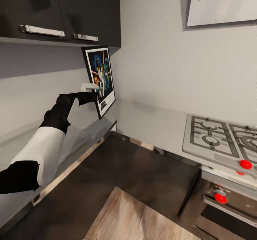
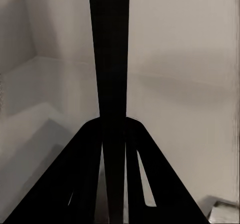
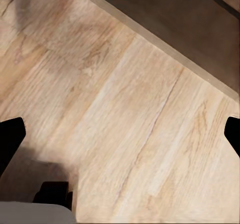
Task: Pick up the poster from the kitchen countertop and hang it on one of the wall nails in the kitchen.
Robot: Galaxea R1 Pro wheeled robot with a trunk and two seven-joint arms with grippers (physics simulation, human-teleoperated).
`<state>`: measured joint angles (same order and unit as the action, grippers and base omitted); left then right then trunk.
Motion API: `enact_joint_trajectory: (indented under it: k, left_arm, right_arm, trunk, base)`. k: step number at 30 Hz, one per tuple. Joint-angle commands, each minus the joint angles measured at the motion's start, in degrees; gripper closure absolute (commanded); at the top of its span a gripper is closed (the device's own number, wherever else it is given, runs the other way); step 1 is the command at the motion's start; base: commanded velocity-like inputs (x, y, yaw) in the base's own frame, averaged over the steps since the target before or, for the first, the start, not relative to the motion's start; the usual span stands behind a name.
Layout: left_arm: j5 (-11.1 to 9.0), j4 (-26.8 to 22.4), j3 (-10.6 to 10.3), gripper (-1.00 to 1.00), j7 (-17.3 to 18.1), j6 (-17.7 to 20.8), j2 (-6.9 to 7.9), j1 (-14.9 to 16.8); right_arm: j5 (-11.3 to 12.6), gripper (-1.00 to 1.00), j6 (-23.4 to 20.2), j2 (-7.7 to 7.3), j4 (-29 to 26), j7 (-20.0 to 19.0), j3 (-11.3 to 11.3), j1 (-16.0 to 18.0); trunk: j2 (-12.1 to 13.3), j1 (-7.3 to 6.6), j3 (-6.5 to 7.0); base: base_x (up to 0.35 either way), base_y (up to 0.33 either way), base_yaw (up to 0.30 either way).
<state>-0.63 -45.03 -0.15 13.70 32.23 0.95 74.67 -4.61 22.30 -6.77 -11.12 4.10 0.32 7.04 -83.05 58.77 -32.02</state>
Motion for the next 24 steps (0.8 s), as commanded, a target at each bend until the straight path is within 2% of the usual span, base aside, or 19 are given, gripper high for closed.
enact_joint_trajectory:
  k: [1, 24]
  left_arm:
    - [0.0, -0.1, 0.0, 1.00, 0.1, 0.3, 0.02, 0.0]
    - [-0.1, 0.5, 0.0, 1.00, 0.8, 0.2, -0.43, 0.0]
  right_arm:
    - [-0.5, -1.00, 0.1, 0.00, 0.0, 0.4, 0.0, 0.0]
    - [-0.5, -1.00, 0.1, 0.00, 0.0, 0.4, 0.0, 0.1]
  trunk:
    - [0.0, -0.04, -0.06]
    - [0.0, -0.04, -0.06]
  base:
    - [-0.336, 0.000, 0.000]
    - [-0.335, 0.000, 0.000]
